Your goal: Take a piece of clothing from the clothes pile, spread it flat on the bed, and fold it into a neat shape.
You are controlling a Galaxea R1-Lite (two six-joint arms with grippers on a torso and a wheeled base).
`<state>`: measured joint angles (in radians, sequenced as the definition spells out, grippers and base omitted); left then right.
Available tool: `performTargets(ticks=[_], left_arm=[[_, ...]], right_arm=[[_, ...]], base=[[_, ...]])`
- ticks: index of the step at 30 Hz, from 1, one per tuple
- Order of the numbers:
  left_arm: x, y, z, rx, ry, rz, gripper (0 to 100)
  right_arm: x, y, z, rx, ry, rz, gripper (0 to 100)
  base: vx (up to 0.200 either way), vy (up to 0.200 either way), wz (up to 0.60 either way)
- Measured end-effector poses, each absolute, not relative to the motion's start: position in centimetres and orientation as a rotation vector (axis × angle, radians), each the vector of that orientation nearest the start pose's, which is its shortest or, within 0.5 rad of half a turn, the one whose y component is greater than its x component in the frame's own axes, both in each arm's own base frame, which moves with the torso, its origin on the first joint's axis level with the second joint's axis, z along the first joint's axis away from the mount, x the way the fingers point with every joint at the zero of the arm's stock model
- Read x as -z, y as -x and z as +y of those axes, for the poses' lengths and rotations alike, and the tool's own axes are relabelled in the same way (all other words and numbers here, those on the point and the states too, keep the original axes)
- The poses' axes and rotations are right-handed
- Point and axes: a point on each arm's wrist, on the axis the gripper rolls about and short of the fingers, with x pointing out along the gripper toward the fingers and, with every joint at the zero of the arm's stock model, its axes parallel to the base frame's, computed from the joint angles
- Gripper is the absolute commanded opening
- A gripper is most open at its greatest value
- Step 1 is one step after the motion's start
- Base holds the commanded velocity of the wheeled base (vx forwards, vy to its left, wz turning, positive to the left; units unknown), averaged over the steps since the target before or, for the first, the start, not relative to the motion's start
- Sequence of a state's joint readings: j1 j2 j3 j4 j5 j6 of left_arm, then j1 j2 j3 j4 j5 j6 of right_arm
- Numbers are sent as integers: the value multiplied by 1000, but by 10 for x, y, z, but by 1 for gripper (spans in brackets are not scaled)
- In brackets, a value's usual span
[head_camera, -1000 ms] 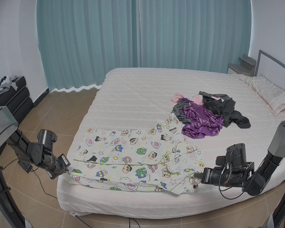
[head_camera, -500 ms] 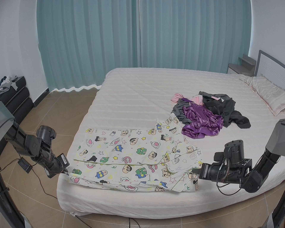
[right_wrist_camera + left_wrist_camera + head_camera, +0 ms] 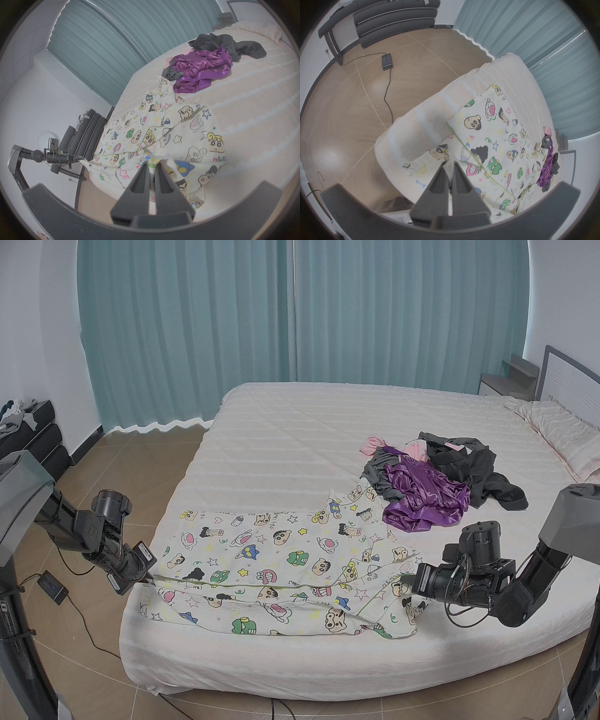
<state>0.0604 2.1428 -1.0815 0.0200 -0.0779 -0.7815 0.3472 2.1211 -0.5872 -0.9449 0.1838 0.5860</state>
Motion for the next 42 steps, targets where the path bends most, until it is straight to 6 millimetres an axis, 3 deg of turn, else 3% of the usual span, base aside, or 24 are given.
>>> performTargets(ticks=[12,35,36,37,42], left_arm=[[-33,-402,14,-424,824,984,0],[-11,-436,6,-487,788,921,0],[-10,-437,5,-490,785,918,0],[-10,-438,5,-492,783,916,100],[-7,-439,5,-499,783,915,100]], right_arm=[[-17,-335,115,-307,-520,688,0],[-1,-376,124,-239,-508,652,0],[0,-377,123,-238,-508,651,100],[0,-378,123,-236,-509,650,100],[1,-380,121,-231,-512,646,100]], base=[[0,0,0],[0,0,0],[0,0,0],[0,0,0],[0,0,0]])
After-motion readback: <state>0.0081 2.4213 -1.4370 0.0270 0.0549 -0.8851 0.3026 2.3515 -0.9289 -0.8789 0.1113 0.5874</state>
